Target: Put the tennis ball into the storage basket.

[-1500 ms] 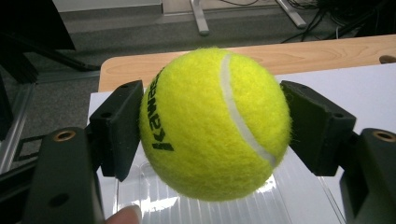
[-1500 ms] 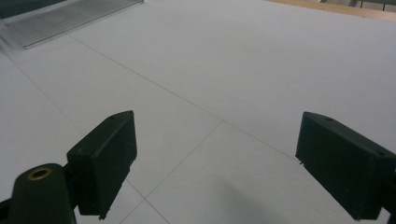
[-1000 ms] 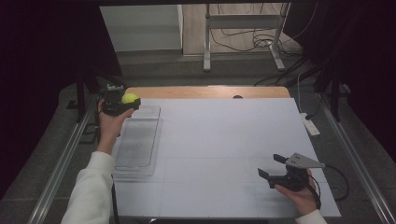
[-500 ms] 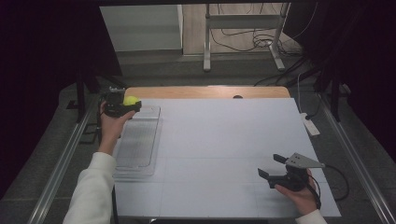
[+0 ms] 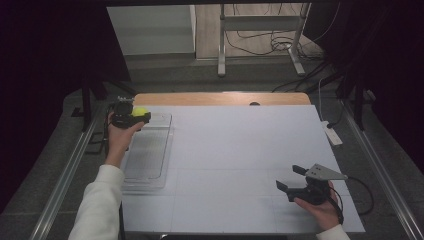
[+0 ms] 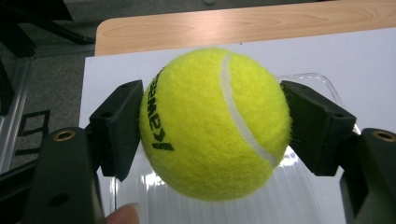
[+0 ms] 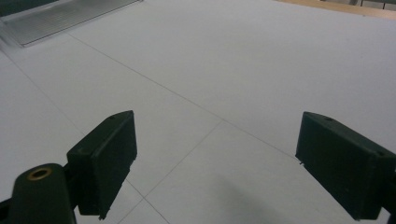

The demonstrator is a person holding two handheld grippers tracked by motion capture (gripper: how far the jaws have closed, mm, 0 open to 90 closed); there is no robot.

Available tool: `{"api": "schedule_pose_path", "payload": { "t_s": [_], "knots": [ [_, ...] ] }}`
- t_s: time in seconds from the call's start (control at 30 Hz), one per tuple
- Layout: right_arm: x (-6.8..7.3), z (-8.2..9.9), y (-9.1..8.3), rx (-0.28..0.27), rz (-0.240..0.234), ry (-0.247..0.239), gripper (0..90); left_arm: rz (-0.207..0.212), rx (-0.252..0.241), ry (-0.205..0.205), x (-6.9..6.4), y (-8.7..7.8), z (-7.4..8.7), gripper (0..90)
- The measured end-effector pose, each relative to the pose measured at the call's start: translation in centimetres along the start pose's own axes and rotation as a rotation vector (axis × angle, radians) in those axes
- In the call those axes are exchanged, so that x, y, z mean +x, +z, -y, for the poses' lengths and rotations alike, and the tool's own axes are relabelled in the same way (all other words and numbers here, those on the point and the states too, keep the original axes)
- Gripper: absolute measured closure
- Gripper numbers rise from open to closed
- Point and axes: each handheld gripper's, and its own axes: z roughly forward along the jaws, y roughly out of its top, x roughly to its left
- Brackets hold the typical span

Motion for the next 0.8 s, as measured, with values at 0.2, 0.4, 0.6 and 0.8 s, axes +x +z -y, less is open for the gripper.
{"api": "schedule_pose_path", "payload": {
  "t_s": [0.2,0.4,0.6,0.8],
  "knots": [
    [0.0,0.0,0.0,-0.001,-0.001,0.0,12.8,0.003,0.018,0.006,0.0,0.3,0.2,27.0],
    [0.0,0.0,0.0,-0.002,-0.001,0.001,12.9,0.0,0.041,0.009,0.1,0.6,0.4,27.1],
    [0.0,0.0,0.0,-0.001,0.001,0.001,13.0,0.0,0.061,0.018,0.1,0.9,0.6,27.0],
    [0.0,0.0,0.0,-0.003,0.001,0.0,13.1,0.001,0.077,0.026,0.0,1.2,0.8,27.0]
  ]
}}
